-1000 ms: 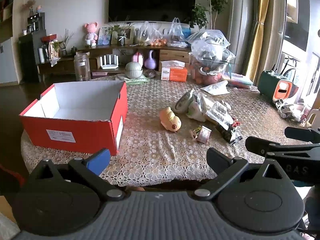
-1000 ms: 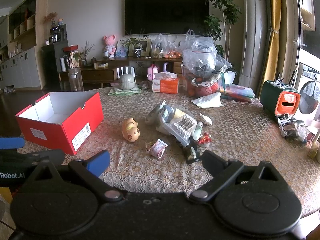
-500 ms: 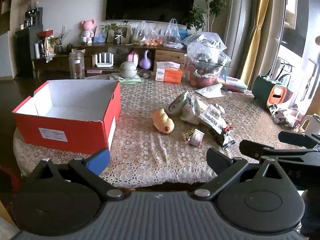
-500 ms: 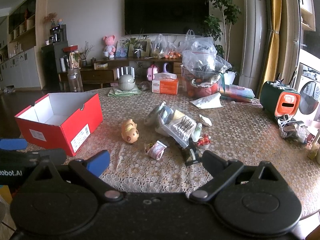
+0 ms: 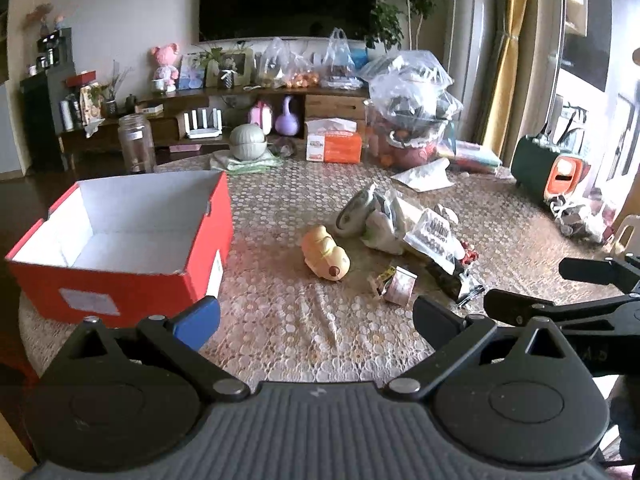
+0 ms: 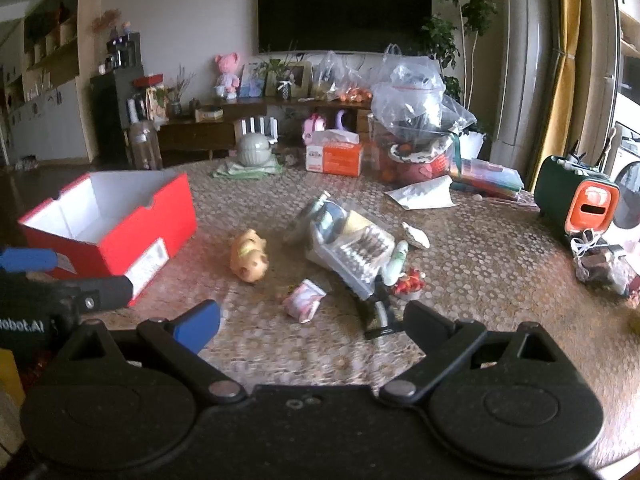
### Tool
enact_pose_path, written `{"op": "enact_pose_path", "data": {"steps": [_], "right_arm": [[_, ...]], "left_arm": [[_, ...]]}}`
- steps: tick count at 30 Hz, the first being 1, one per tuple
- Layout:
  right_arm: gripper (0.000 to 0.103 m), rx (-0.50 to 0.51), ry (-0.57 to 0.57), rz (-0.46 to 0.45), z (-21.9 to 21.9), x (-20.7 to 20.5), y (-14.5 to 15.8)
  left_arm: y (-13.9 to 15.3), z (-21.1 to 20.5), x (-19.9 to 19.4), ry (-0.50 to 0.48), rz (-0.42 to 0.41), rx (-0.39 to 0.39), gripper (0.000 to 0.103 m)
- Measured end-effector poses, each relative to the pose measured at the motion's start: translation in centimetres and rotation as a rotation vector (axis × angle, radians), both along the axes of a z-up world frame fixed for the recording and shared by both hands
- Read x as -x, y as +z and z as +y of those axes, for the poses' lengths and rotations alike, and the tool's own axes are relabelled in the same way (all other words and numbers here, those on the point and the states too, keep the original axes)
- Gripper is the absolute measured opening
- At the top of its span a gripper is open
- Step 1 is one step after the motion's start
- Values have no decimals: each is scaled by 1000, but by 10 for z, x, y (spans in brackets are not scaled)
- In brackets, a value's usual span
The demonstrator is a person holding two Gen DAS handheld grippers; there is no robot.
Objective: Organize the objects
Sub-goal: 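Move both grippers toward the yellow piggy toy and cotton swab bag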
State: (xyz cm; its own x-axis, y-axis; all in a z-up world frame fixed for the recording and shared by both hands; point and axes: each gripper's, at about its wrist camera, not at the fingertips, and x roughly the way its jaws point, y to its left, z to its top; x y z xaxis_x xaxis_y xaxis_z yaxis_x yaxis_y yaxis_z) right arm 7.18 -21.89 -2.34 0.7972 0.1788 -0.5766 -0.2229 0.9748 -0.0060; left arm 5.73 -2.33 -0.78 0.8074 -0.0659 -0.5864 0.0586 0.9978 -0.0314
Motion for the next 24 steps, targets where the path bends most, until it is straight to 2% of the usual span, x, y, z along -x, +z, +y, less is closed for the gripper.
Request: {"op": "enact_pose_path", "data": {"steps": [4, 9, 14, 19, 24], "right_arm": [[98, 59, 20, 23, -8, -22, -16], [97, 101, 31, 78, -22, -54, -33], [97, 110, 29, 101, -32, -77, -46], [97, 143, 39, 135, -36, -101, -63], [97, 120, 50, 125, -39, -121, -59]], "left_arm": [[-12, -11, -29, -40, 32, -11, 103], [-33, -31, -66, -60, 45, -91, 103], [-47, -31, -110, -5, 80, -102, 103], [-66, -29, -149, 42, 130, -146, 103], [-80, -26, -175, 67, 171, -142, 103]]}}
